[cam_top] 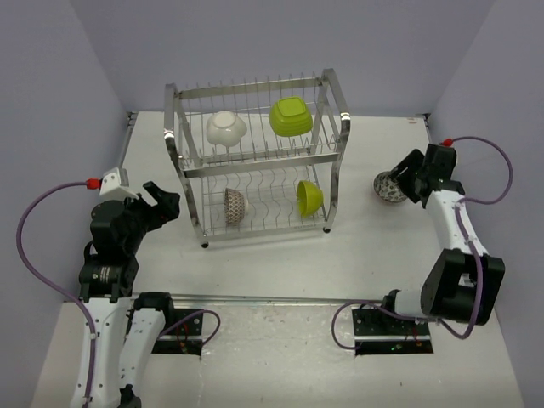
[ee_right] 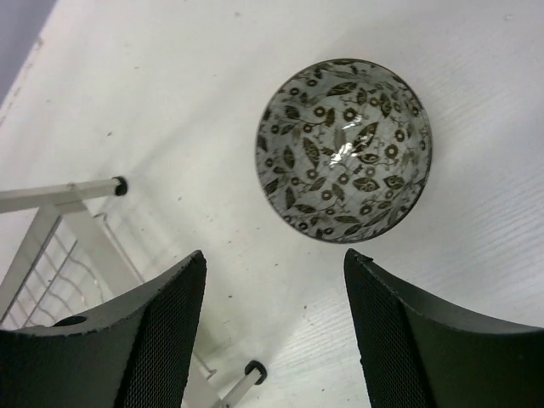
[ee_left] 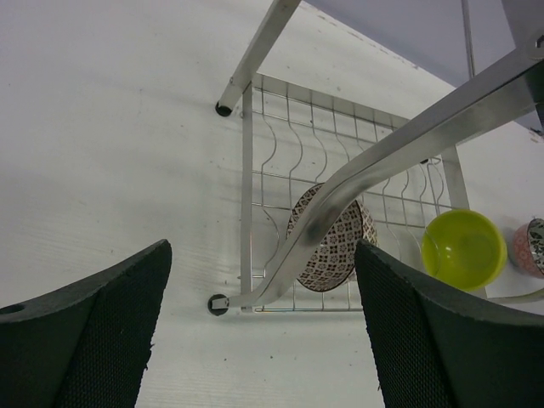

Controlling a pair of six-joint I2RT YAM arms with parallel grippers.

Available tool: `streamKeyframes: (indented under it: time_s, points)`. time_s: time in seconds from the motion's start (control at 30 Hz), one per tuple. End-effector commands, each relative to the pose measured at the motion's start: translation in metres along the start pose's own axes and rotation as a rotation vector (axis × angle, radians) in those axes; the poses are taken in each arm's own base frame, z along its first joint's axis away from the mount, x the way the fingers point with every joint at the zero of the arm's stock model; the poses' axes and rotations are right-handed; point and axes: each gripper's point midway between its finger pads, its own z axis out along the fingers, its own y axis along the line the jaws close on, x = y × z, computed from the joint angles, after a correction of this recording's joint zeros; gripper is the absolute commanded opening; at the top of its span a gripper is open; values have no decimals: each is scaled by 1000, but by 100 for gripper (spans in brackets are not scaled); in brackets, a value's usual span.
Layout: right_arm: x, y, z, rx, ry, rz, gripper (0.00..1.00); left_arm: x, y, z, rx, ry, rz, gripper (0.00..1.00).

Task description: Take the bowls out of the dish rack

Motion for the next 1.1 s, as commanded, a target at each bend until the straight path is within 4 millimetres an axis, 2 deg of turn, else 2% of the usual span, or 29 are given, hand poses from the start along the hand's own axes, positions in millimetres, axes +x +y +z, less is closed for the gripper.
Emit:
streamKeyframes:
  time_s: [0.0,0.17,0.2,0.27,0.33,0.4,0.43,0.5,0.53,0.57,0.6,0.7,0.8,1.07]
  points:
    - [-10,18,-33,-28,-83,-85,67,-5,-14,-8,61,1,6,88]
    - [-1,44,-73,-128,-128,-148,68,1,-14,-5,69,29,9,83]
    - [-5,46,-84,-139,-162,-152,68,3,-14,-3,66,38,8,82]
    - [-2,51,-92,-162,-162,-171,69,3,-14,-1,66,44,8,78]
    - [2,54,-100,-180,-163,-190,68,3,-14,4,66,51,6,69]
    - [12,58,-104,-200,-151,-222,63,5,-14,9,67,63,1,62]
    - [14,62,-110,-221,-162,-235,59,5,-16,11,77,60,0,58]
    - [30,67,-114,-253,-150,-276,40,9,-16,18,81,78,-5,51]
    - [33,70,-120,-279,-162,-292,31,9,-17,20,83,82,-5,43]
    - [41,75,-123,-301,-150,-309,11,11,-17,22,84,89,-7,39]
    - [46,73,-122,-299,-147,-318,1,14,-17,25,88,102,-10,32]
    - [58,75,-121,-306,-131,-349,0,17,-23,26,120,115,-19,11]
    - [68,73,-115,-293,-113,-373,0,15,-27,23,142,106,-22,2]
    - [93,69,-98,-295,-65,-397,0,17,-35,18,184,122,-40,0]
